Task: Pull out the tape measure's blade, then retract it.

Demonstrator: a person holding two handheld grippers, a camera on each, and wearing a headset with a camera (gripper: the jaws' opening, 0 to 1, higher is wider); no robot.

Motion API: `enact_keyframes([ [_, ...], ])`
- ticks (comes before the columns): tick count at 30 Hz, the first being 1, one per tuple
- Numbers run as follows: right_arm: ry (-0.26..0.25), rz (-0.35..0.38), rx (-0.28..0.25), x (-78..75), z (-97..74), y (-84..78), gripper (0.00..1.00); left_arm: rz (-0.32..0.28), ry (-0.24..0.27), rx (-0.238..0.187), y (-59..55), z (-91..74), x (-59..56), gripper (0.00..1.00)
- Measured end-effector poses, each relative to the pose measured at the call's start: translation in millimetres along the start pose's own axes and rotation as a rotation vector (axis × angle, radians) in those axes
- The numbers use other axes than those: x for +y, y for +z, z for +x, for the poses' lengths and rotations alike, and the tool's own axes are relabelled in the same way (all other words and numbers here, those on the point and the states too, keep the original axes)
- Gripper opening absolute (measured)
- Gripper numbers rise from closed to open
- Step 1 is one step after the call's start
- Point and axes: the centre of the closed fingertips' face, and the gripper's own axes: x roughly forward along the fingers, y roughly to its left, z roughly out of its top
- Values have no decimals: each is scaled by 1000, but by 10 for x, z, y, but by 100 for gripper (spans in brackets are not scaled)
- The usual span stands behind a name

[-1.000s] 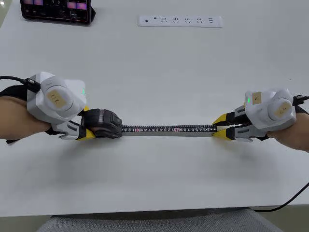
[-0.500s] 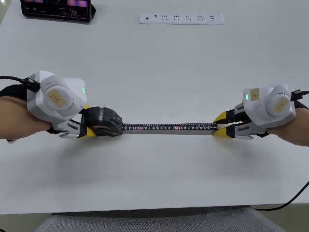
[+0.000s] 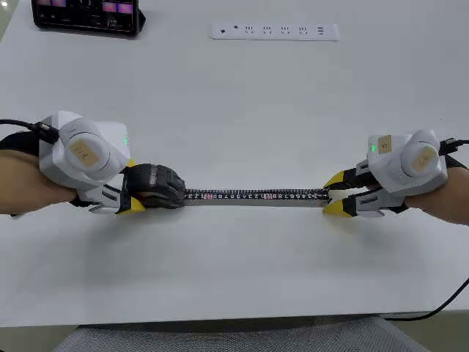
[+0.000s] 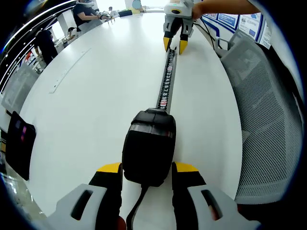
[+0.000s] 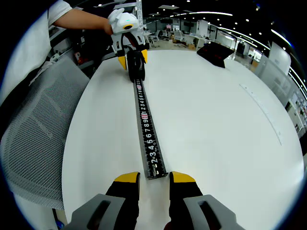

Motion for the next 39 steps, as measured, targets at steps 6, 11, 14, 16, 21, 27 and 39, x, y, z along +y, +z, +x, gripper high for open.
enact_keyframes([
  [6, -5, 3, -3, 8, -7, 6, 22, -13, -1, -13, 3, -7, -7, 38],
  [11, -30, 7, -16, -16, -34, 37, 23, -48, 0, -41, 38, -45, 0, 40],
  [14, -48, 23, -30, -28, -43, 61, 27, -59, 21, -55, 44, -79, 35, 43],
  [16, -56, 53, -48, -23, -40, 83, 30, -83, 30, -71, 50, -103, 48, 43],
  [21, -65, 90, -69, -3, -31, 95, 36, -154, 50, -119, 76, -164, 77, 47],
  [27, -77, 104, -80, 18, -50, 105, 37, -183, 68, -131, 69, -191, 77, 47],
  [39, -143, 169, -153, 48, -132, 196, 42, -282, 140, -232, 143, -315, 98, 49],
])
